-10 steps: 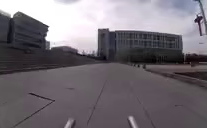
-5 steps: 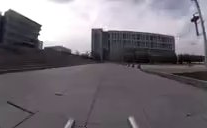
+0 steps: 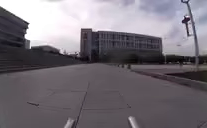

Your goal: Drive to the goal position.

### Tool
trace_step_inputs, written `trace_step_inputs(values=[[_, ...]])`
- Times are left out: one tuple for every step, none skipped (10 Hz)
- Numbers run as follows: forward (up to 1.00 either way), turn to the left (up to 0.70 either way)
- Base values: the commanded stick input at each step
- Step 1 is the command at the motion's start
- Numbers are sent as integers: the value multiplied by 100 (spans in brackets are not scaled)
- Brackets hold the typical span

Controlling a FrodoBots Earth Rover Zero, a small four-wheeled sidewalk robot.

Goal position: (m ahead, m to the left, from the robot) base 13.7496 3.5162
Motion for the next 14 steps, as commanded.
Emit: trace_step_inputs(values=[[85,0],[85,0],[85,0],[92,0],[100,0],[100,0],[100,0],[100,0],[100,0],[100,0],[100,0],[100,0],[100,0],[100,0]])
